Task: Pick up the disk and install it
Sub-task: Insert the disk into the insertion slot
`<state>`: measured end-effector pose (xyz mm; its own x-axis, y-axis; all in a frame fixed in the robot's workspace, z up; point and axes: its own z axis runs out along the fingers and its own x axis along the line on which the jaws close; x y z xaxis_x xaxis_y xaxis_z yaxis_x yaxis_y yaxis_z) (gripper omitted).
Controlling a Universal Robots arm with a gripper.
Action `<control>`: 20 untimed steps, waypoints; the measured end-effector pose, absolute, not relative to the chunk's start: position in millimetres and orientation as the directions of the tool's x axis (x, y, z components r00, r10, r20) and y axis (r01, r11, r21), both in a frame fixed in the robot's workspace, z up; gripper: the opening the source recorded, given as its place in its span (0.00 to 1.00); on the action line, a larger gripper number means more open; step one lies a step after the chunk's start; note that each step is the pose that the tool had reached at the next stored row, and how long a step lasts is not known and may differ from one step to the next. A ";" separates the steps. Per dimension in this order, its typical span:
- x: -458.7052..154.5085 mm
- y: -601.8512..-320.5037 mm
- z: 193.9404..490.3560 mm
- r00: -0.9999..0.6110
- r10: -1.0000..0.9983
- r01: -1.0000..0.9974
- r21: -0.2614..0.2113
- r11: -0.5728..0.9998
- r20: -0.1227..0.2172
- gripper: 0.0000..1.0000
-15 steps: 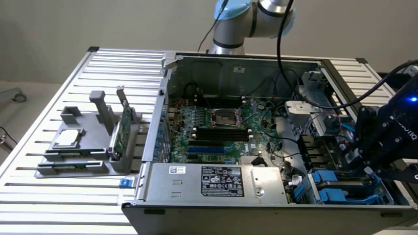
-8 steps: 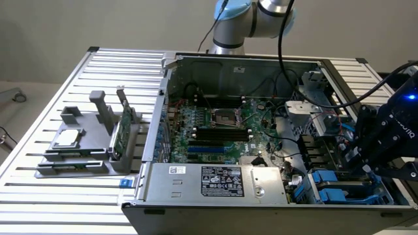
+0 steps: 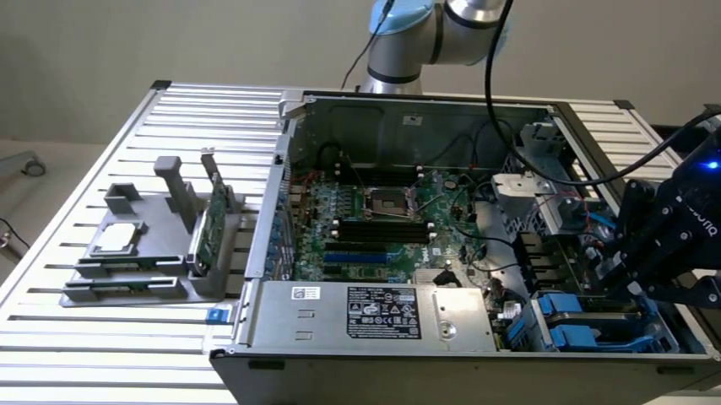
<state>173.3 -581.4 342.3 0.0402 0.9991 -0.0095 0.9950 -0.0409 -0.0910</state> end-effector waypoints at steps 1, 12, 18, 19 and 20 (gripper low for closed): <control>174.0 -581.3 341.8 0.043 0.999 0.995 -0.093 -0.044 -0.012 0.17; 174.7 -581.1 341.3 0.046 0.999 0.993 -0.104 -0.049 -0.028 0.17; 176.4 -579.9 341.2 0.046 0.999 0.992 -0.120 -0.049 -0.029 0.17; 177.7 -579.9 341.1 0.046 0.999 0.991 -0.124 -0.049 -0.029 0.17; 179.2 -579.9 341.0 0.046 0.999 0.991 -0.127 -0.049 -0.029 0.17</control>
